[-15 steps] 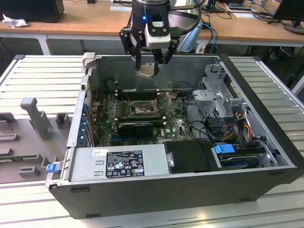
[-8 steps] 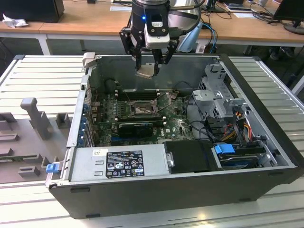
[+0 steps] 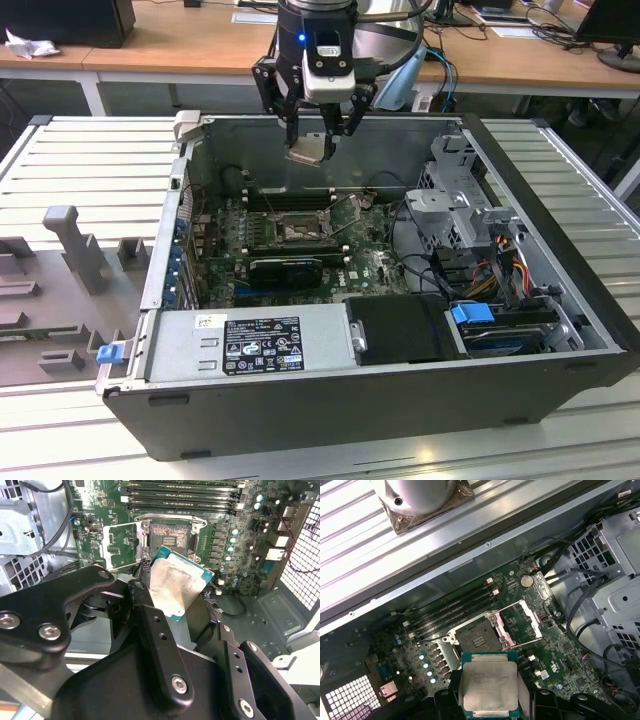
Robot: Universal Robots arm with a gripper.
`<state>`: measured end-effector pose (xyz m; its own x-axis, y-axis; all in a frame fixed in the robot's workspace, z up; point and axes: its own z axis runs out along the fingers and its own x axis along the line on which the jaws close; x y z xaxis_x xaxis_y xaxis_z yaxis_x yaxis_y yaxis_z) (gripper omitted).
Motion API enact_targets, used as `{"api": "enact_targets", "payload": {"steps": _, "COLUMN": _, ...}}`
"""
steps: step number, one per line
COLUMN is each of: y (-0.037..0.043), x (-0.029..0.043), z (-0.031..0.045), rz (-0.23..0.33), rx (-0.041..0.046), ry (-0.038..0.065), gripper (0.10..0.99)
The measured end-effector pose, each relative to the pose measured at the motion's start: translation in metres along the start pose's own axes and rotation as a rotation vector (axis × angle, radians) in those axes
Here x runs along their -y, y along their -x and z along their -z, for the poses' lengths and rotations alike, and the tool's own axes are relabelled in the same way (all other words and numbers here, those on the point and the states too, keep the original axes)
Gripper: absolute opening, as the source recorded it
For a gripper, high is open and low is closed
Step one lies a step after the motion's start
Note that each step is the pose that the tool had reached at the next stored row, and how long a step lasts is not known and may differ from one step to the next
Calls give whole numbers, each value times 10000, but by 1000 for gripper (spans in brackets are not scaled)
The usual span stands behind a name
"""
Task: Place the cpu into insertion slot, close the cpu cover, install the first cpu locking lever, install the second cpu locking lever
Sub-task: 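Place the cpu into insertion slot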
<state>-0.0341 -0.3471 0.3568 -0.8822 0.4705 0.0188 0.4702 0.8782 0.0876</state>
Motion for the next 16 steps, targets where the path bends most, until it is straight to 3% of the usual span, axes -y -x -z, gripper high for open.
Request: {"api": "enact_targets", "payload": {"steps": 16, "y": 0, "x": 2, "z": -24, "rz": -2260, "rx": 198, "ry": 42, "gripper": 525}}
